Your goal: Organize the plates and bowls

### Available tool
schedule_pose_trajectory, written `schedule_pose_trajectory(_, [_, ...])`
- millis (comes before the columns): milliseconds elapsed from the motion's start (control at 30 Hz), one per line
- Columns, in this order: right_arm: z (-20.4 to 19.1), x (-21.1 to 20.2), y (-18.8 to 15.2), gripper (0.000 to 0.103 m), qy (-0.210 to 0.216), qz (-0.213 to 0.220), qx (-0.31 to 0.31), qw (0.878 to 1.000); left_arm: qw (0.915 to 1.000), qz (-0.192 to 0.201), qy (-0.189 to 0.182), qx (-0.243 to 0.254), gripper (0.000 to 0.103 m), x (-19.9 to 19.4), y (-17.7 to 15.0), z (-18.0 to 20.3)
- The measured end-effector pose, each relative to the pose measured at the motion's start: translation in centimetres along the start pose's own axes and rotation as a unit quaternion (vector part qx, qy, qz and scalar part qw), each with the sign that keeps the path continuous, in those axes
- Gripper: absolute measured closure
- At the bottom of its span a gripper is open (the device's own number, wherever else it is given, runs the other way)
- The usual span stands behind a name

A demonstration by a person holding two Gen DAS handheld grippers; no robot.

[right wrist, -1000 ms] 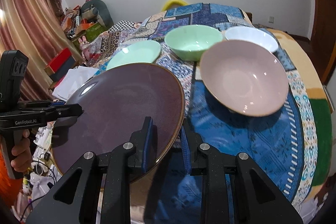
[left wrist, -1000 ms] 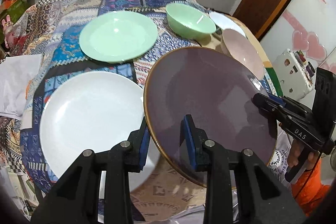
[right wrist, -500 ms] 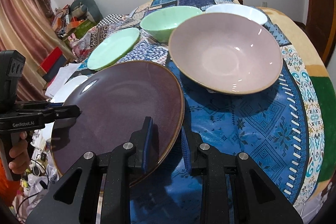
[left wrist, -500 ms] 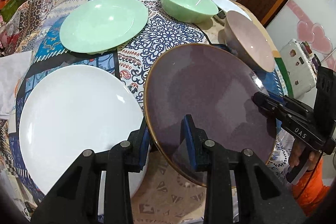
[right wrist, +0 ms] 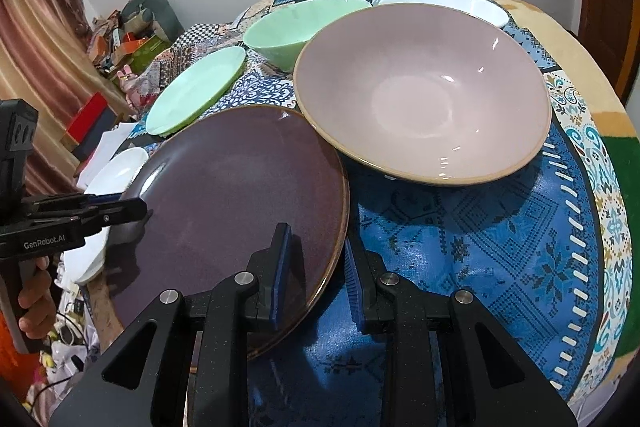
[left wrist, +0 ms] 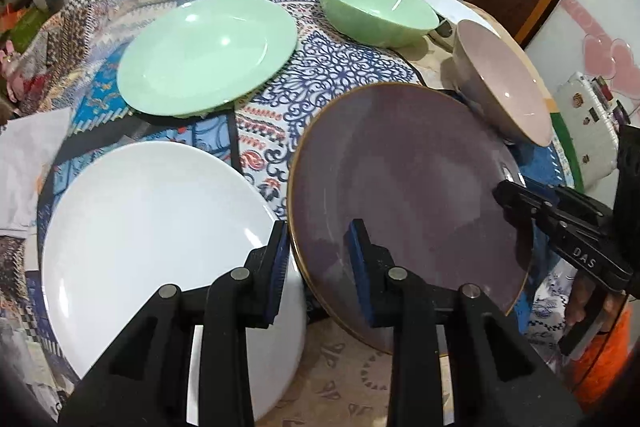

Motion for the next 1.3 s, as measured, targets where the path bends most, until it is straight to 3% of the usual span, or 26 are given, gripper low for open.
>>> schedule_pose_trajectory(200, [-0.7, -0.6, -0.4, 0.077, -0.038, -0.007, -0.040, 0.998, 0.9998, 0.021, -0.002, -0.002, 0.073, -1.7, 0.3, -0.1])
schedule_pose_trajectory(400, [-0.7, -2.3, -0.9, 0.076, -0.046, -0.006, -0.045, 0.998, 0.9992, 0.040, 0.004, 0.001, 0.072, -3.8, -0.3, 0.3])
schedule_pose_trajectory(500, [-1.2, -3.6, -0.6, 0.072, -0.046, 0.006, -0.046, 0.998, 0.9987, 0.050, 0.007, -0.007, 0.063, -5.1, -0.8, 0.0])
schedule_pose_trajectory(667, [-2.9, -5.6, 0.7, 0.052, -0.041, 0.038, -0.057, 0.997, 0.9957, 0.085, 0.028, -0.022, 0.050, -8.0, -1.5, -1.7])
schedule_pose_trajectory(867, [-6.3, -6.5, 2.3, 0.036, -0.034, 0.070, -0.090, 0.993, 0.9897, 0.122, 0.052, -0.054, 0.029, -11.4, -2.5, -5.1])
schedule_pose_trajectory(933, [-7.5, -6.2, 2.7, 0.035, -0.028, 0.072, -0.100, 0.992, 0.9882, 0.126, 0.057, -0.066, 0.018, -12.1, -2.9, -6.4])
schedule_pose_trajectory(1033, [-9.2, -5.4, 3.1, 0.035, -0.014, 0.067, -0.113, 0.991, 0.9864, 0.130, 0.063, -0.077, 0.013, -12.6, -3.5, -8.1])
schedule_pose_trajectory(1300, [-13.4, -1.5, 3.2, 0.034, 0.002, 0.034, -0.144, 0.989, 0.9885, 0.091, 0.065, -0.102, 0.011, -10.8, -5.7, -12.1])
Point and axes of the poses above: each gripper's, at about its wrist camera, not at the fingertips, and x roughly the way its jaws point, z to its right, y to its top, the point moved 8 cm from there along x, roughly the way its jaws point, and after that the axes turned 4 degrees about -z, right-handed, at the moved point
